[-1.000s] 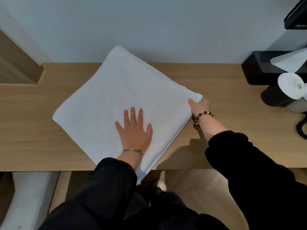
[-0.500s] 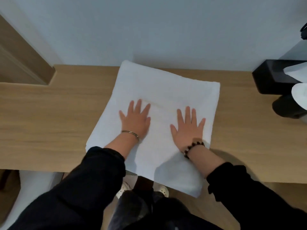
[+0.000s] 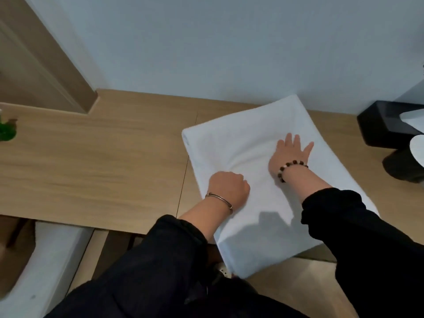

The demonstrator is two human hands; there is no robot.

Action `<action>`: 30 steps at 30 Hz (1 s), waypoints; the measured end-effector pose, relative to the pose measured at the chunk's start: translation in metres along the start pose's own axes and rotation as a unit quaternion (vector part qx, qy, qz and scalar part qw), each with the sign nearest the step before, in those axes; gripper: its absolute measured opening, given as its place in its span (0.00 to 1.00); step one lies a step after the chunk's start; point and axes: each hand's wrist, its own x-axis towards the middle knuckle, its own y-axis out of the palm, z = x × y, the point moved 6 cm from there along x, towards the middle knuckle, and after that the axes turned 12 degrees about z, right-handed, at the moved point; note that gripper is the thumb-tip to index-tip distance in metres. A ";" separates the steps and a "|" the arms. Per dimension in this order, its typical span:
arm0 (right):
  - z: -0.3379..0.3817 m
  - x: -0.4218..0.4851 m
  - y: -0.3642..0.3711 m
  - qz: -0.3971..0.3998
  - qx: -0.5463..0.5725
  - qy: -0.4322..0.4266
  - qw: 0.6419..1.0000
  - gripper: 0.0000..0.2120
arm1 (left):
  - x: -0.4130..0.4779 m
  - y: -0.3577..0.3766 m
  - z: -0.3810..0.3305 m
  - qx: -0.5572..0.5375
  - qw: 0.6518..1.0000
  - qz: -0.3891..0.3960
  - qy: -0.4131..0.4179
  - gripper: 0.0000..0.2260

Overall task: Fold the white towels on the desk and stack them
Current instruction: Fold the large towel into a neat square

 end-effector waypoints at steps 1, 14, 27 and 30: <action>0.014 -0.004 -0.003 -0.021 0.044 -0.024 0.999 0.32 | -0.005 0.002 -0.005 -0.021 0.999 0.001 0.025 0.14; 0.059 -0.016 0.037 -0.101 0.055 -0.128 0.985 0.28 | 0.004 0.010 0.157 -0.822 0.540 -0.051 -0.175 0.07; 0.058 -0.016 0.037 -0.115 0.053 -0.124 0.984 0.28 | 0.026 -0.021 0.137 -0.861 0.480 0.052 -0.161 0.13; 0.058 -0.016 0.036 -0.117 0.051 -0.128 0.983 0.28 | 0.030 -0.025 0.147 -0.930 0.321 0.048 -0.174 0.27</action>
